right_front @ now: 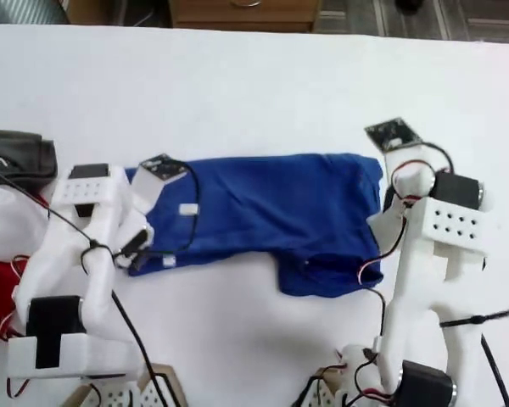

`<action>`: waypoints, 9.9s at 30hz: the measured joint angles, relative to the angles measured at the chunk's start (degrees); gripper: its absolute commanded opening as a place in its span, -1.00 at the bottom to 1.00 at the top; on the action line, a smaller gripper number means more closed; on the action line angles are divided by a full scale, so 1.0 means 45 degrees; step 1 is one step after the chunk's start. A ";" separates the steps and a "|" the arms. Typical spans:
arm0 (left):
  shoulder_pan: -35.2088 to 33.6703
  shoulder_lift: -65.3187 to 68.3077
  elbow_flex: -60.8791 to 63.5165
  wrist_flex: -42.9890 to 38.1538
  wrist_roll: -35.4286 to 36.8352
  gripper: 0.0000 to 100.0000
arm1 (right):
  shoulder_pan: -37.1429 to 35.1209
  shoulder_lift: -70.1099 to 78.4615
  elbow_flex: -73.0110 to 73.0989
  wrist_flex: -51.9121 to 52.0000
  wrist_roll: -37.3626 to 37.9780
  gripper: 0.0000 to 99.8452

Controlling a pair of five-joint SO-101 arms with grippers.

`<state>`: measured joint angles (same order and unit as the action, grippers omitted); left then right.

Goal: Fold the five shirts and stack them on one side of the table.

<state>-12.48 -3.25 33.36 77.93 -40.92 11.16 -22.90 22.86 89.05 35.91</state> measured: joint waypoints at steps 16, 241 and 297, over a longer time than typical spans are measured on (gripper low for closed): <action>0.0000 0.0078 -0.4884 0.1602 0.0801 -0.95 | -0.0156 0.0000 -0.0742 -0.2969 -0.3536 -0.96; 0.0195 0.2637 -0.0821 -0.4122 0.4024 -0.95 | -0.3438 0.9455 -0.7717 -0.0195 0.0860 -0.96; 0.0195 0.2637 -0.0821 -0.4122 0.4024 -0.95 | -0.6916 1.1995 -0.9670 -0.3380 -0.1328 -0.96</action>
<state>-11.60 8.62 29.67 59.38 -22.81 -19.96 31.08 -20.66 73.85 29.93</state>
